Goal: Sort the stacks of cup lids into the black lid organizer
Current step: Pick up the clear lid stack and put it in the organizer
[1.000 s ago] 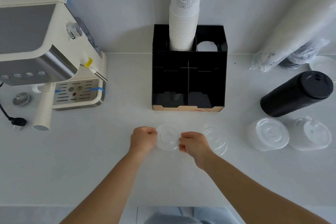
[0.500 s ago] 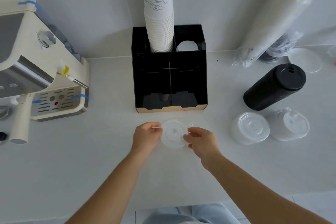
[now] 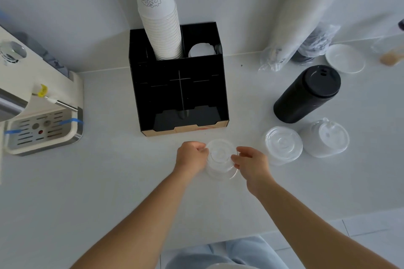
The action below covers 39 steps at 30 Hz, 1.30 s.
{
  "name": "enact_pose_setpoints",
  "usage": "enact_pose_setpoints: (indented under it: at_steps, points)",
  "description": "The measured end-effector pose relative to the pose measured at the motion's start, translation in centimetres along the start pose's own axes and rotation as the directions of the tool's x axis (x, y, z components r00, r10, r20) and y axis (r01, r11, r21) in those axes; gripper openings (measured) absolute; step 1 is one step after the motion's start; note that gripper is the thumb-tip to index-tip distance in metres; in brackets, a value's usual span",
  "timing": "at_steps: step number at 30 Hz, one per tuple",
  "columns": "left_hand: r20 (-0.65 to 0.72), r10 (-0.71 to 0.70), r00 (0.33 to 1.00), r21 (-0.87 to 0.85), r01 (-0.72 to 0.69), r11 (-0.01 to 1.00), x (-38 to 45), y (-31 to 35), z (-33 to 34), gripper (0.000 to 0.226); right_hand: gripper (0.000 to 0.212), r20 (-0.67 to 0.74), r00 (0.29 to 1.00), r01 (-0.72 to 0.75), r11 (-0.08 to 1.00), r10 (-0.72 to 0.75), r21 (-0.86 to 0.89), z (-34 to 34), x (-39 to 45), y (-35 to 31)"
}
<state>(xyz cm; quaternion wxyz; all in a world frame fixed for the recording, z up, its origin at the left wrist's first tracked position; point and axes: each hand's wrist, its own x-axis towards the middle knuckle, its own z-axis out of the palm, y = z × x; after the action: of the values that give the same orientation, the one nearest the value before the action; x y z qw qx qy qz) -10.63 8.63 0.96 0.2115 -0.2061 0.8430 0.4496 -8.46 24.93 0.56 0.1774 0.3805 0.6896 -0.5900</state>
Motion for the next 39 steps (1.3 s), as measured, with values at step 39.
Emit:
enact_pose_setpoints:
  at_steps: [39]
  points:
    - [-0.029,0.003,1.0,0.118,0.0,0.993,-2.1,-1.3,1.2,0.009,0.017,0.093,0.995,0.063,0.98,-0.047,-0.188,-0.7,1.4,2.4]
